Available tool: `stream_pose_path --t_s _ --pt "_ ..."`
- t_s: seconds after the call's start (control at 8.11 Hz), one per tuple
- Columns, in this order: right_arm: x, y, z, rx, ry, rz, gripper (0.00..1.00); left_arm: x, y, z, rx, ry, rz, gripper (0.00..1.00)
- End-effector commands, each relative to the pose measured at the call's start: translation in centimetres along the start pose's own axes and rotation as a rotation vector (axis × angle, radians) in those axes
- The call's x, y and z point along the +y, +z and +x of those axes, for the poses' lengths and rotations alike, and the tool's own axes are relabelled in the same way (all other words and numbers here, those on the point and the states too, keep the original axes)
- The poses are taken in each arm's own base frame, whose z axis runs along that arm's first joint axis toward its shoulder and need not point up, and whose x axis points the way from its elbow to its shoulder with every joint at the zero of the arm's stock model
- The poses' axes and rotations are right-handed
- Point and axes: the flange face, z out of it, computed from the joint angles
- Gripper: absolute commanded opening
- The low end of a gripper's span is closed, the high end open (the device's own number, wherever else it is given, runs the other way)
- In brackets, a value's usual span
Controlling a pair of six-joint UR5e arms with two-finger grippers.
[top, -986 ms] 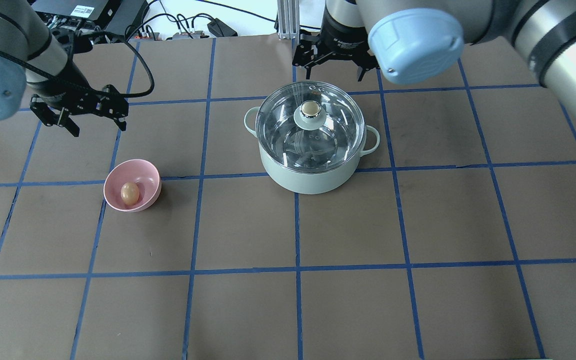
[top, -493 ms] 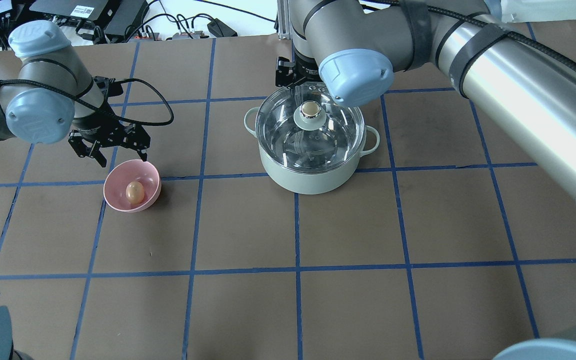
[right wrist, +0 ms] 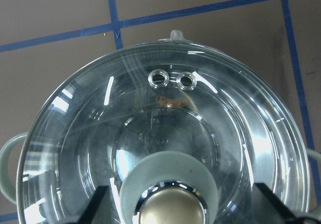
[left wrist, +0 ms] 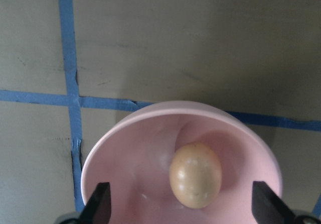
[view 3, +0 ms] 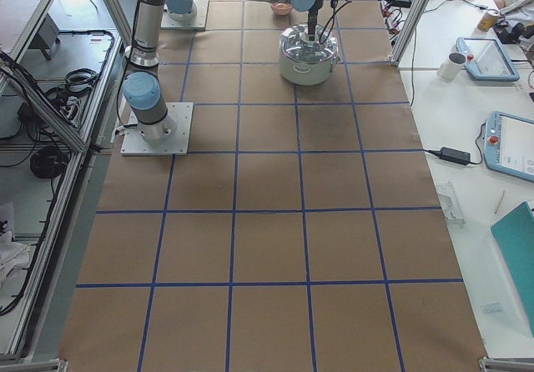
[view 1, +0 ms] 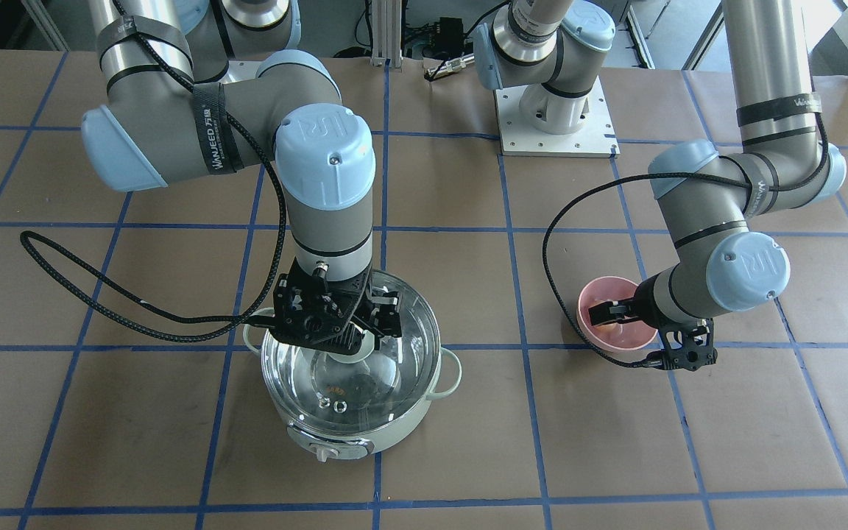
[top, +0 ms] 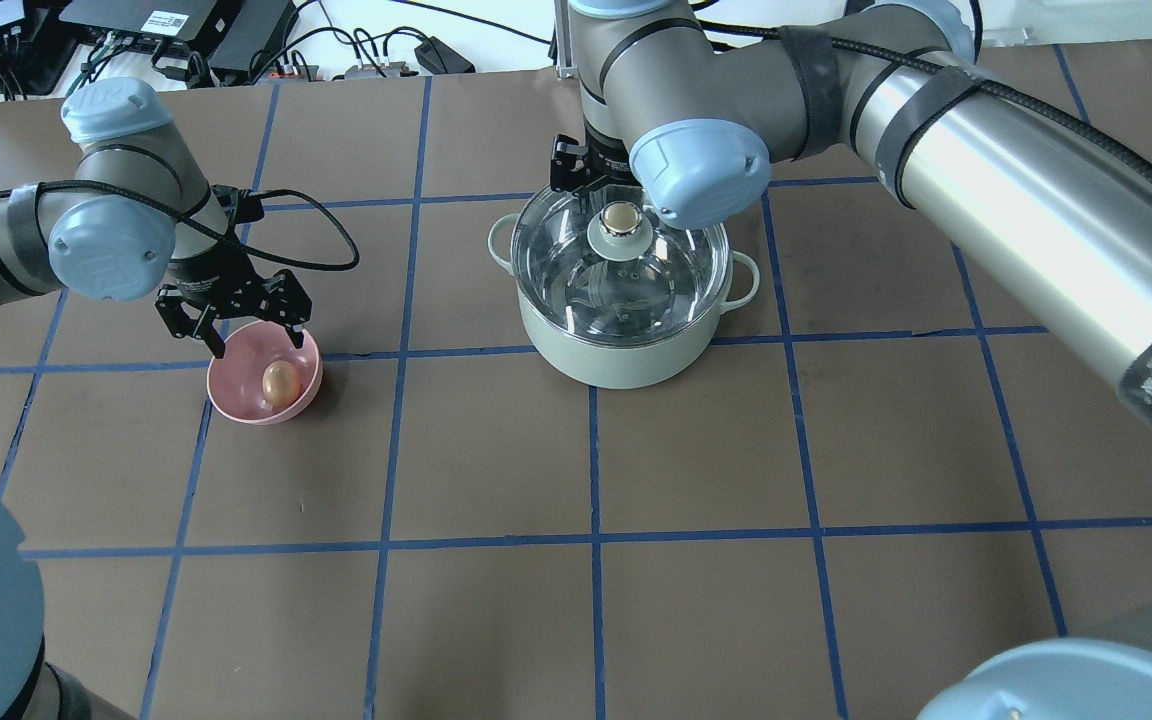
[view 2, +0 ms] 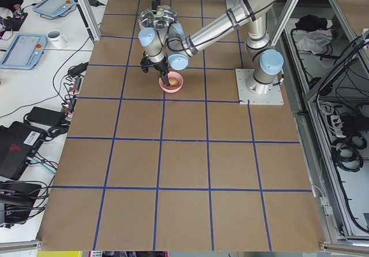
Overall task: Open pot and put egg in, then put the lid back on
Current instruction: 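Close the left gripper on the egg while the right gripper grips the lid knob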
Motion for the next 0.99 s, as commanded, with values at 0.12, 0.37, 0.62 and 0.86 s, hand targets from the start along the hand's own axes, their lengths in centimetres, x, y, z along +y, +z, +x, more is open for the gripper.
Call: stream_pose_path --t_s 0.12,0.37,0.62,0.86 --pt "0.1 0.1 -0.2 -0.001 0.004 -0.001 0.47 -0.4 1.4 0.0 -0.009 0.022 -0.03 1.0" --pt "0.2 0.1 -0.5 -0.027 0.004 -0.016 0.19 -0.4 2.1 0.1 -0.009 0.043 -0.043 1.0" --pt "0.1 -0.7 -0.6 -0.044 0.005 -0.011 0.0 -0.8 3.0 0.1 -0.007 0.047 -0.059 1.0" --pt "-0.8 -3.2 0.0 -0.054 0.001 0.004 0.0 -0.9 3.4 0.2 0.0 0.047 -0.066 1.0"
